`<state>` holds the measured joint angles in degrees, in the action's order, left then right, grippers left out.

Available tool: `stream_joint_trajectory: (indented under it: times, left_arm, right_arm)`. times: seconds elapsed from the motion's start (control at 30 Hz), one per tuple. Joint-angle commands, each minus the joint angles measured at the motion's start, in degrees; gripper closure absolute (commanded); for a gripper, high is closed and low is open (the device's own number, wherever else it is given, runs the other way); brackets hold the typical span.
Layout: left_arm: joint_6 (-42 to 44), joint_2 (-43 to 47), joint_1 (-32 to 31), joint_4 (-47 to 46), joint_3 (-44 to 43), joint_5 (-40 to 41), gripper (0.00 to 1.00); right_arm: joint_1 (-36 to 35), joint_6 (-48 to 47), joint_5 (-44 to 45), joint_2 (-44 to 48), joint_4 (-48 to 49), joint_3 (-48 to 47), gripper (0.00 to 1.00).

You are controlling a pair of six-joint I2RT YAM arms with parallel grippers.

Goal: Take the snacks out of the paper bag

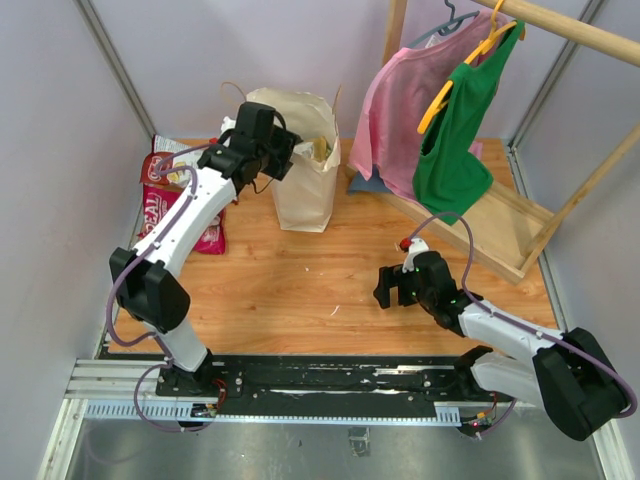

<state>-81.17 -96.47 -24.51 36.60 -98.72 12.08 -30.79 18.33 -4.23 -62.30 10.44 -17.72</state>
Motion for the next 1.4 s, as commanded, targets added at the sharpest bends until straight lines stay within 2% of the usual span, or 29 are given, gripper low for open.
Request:
stream_joint_trajectory:
  times: [0.0,0.13,0.43,0.53,0.6,0.77,1.37]
  left_arm:
    - [0.21,-0.96,-0.26,1.0,-1.48,-0.24,0.41]
    - [0.0,-0.88,-0.34,0.71,0.39,-0.87,0.64]
    - [0.0,2.25,-0.59,-0.14,3.71,-1.22,0.68]
    - [-0.13,4.2,-0.54,-0.1,5.42,-1.34,0.8]
    - [-0.41,6.06,-0.62,-0.21,7.45,-1.2,0.81]
    - [-1.98,12.48,-0.87,-1.96,15.11,-0.82,0.98]
    - [-6.56,25.86,-6.42,-0.16,34.29,2.58,0.99]
  right_arm:
    - [-1.24,-0.67,1.07,0.9,-0.77,-1.62,0.01]
    - [-1.29,-0.69,0.82,0.68,-0.68,-1.71,0.01]
    - [-1.29,-0.68,0.74,0.06,-0.63,-1.81,0.01]
    - [-1.25,-0.7,0.71,-0.16,-0.51,-1.89,0.01]
    - [-1.27,-0.72,0.63,-0.31,-0.51,-2.0,0.02]
    - [-1.36,-0.67,0.28,-0.58,-0.28,-1.97,0.02]
    - [-2.38,-0.77,0.1,-1.49,0.23,-2.25,0.01]
